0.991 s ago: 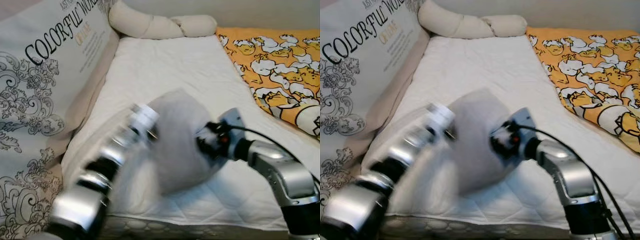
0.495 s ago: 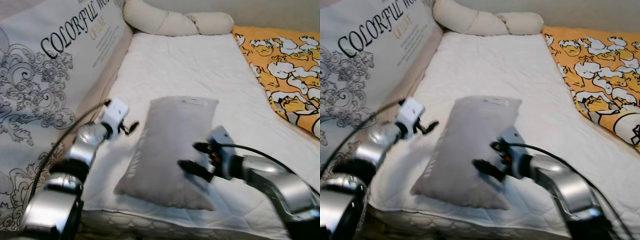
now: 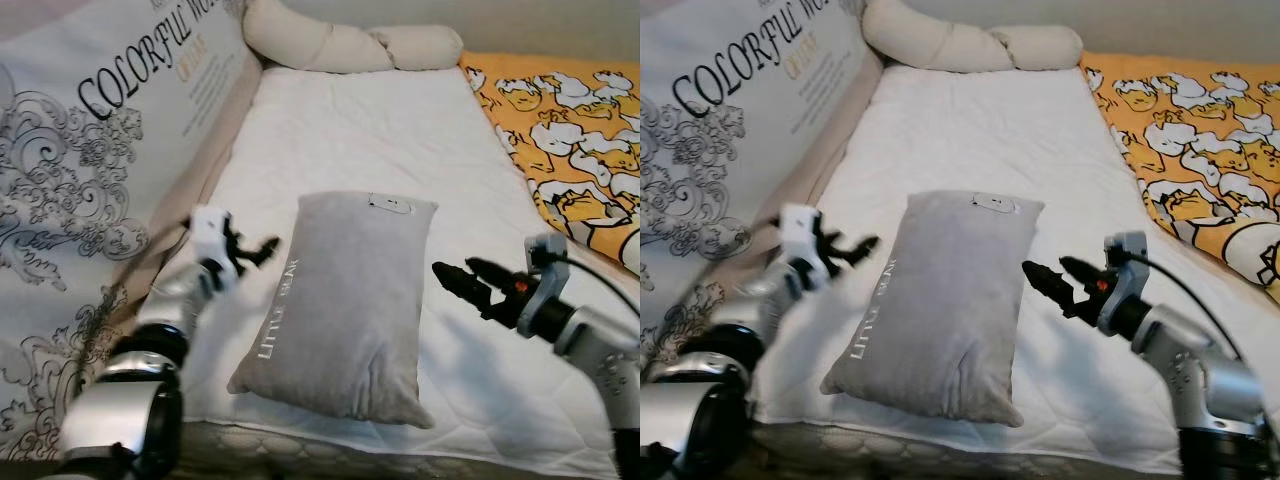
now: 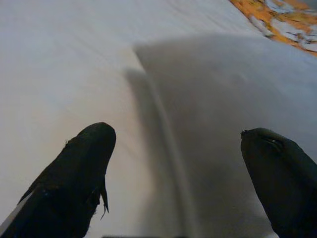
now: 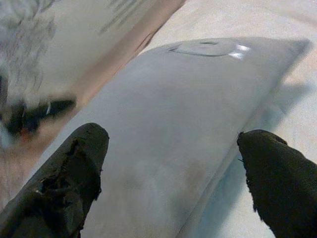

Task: Clean up the room

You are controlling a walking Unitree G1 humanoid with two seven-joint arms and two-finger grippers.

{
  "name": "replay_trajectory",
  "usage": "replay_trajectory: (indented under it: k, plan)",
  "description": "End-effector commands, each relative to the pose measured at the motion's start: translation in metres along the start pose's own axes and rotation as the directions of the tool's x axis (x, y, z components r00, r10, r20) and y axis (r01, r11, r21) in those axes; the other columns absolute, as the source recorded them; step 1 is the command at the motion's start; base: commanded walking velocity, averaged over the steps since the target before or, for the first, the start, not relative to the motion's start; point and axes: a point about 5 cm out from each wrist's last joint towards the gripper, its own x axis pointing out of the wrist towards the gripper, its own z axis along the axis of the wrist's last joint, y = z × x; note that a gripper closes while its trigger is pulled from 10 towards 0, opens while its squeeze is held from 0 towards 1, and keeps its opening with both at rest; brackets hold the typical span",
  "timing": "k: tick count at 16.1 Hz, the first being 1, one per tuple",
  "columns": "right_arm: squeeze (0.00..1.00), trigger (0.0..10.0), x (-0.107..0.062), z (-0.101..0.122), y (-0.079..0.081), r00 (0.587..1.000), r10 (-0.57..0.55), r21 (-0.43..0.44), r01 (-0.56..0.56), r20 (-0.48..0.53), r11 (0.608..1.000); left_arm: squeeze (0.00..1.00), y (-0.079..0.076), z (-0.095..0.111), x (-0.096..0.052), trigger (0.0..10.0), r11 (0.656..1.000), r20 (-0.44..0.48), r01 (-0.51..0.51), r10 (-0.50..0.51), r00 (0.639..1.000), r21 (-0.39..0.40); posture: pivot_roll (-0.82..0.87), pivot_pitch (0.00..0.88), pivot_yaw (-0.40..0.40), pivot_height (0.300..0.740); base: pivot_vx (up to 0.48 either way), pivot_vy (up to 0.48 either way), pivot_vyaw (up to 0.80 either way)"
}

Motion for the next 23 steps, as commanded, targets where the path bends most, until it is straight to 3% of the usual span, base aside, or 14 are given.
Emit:
replay_trajectory:
  k: [1, 3, 5, 6, 8, 9, 11, 12, 13, 14, 16, 17, 23]
  plan:
    - [1.0, 10.0, 0.003, -0.004, -0.007, 0.999, -0.027, 0.1, 0.023, 0.04, 0.995, 1.0, -0.007, 0.002, 0.005, 10.0, 0.998, -0.007, 0.024, -0.025, 1.0, -0.058, -0.08, 0.0, 0.062, 0.74, 0.0, 0.0, 0.0]
    - [1.0, 10.0, 0.019, -0.03, -0.02, 0.993, -0.096, 0.27, 0.073, 0.074, 0.96, 1.0, -0.019, -0.024, 0.009, 10.0, 0.978, -0.066, 0.013, -0.027, 0.997, -0.208, -0.13, 0.0, 0.095, 0.74, 0.0, 0.0, 0.0]
    - [1.0, 10.0, 0.025, -0.056, -0.02, 0.996, -0.083, 0.401, 0.059, 0.042, 0.914, 1.0, -0.026, -0.031, 0.012, 10.0, 0.924, -0.018, 0.019, -0.028, 0.999, -0.382, -0.15, 0.0, 0.109, 0.74, 0.0, 0.0, 0.0]
    - [1.0, 10.0, 0.028, -0.081, -0.016, 0.999, -0.048, 0.503, 0.054, -0.026, 0.862, 1.0, -0.042, -0.042, 0.015, 10.0, 0.907, -0.043, 0.071, -0.098, 0.994, -0.415, -0.15, 0.0, 0.118, 0.74, 0.0, 0.0, 0.0]
    - [1.0, 10.0, 0.033, -0.095, -0.01, 0.998, -0.006, 0.525, 0.04, -0.066, 0.85, 1.0, -0.051, -0.052, 0.016, 10.0, 0.916, -0.08, 0.094, -0.135, 0.988, -0.389, -0.15, 0.0, 0.118, 0.74, 0.0, 0.0, 0.0]
    - [0.0, 10.0, 0.04, -0.104, -0.005, 0.996, 0.007, 0.483, 0.037, -0.09, 0.875, 1.0, -0.057, -0.058, 0.016, 10.0, 0.901, -0.08, 0.122, -0.17, 0.982, -0.416, -0.15, 0.0, 0.123, 0.74, 0.0, 0.0, 0.0]
    - [0.0, 10.0, 0.049, -0.106, 0.001, 0.995, 0.043, 0.473, 0.003, -0.086, 0.881, 0.97, -0.062, -0.062, 0.015, 10.0, 0.891, -0.083, 0.167, -0.221, 0.972, -0.423, -0.13, 0.0, 0.119, 0.74, 0.0, 0.0, 0.0]
    - [0.0, 5.6, 0.053, -0.106, 0.004, 0.994, 0.056, 0.458, -0.008, -0.09, 0.889, 0.84, -0.063, -0.065, 0.014, 9.3, 0.899, -0.106, 0.183, -0.243, 0.964, -0.397, -0.13, 0.0, 0.116, 0.74, 0.0, 0.0, 0.0]
    - [0.0, 0.0, 0.057, -0.107, 0.007, 0.991, 0.081, 0.454, -0.021, -0.111, 0.891, 0.4, -0.062, -0.071, 0.01, 2.9, 0.925, -0.164, 0.203, -0.265, 0.95, -0.321, -0.12, 0.0, 0.109, 0.74, 0.0, 0.0, 0.0]
    - [0.0, 0.0, 0.06, -0.109, 0.009, 0.986, 0.093, 0.46, -0.019, -0.138, 0.888, 0.26, -0.056, -0.08, 0.006, 0.0, 0.957, -0.242, 0.171, -0.229, 0.943, -0.236, -0.11, 0.0, 0.102, 0.74, 0.0, 0.0, 0.0]
    - [0.0, 0.0, 0.065, -0.105, 0.01, 0.988, 0.1, 0.435, -0.04, -0.115, 0.9, 0.08, -0.05, -0.079, 0.005, 0.0, 0.964, -0.223, 0.138, -0.19, 0.956, -0.227, -0.09, 0.0, 0.09, 0.74, 0.0, 0.0, 0.0]
    - [0.0, 0.0, 0.068, -0.103, 0.011, 0.989, 0.099, 0.424, -0.044, -0.109, 0.905, 0.04, -0.048, -0.077, 0.004, 0.0, 0.963, -0.207, 0.133, -0.183, 0.961, -0.235, -0.09, 0.0, 0.084, 0.74, 0.0, 0.0, 0.0]
    - [0.0, 0.0, 0.078, -0.105, 0.018, 0.987, 0.098, 0.359, -0.045, -0.128, 0.932, 0.0, -0.048, -0.075, 0.005, 0.0, 0.97, -0.155, 0.117, -0.152, 0.976, -0.214, -0.07, 0.0, 0.077, 0.74, 0.0, 0.0, 0.0]
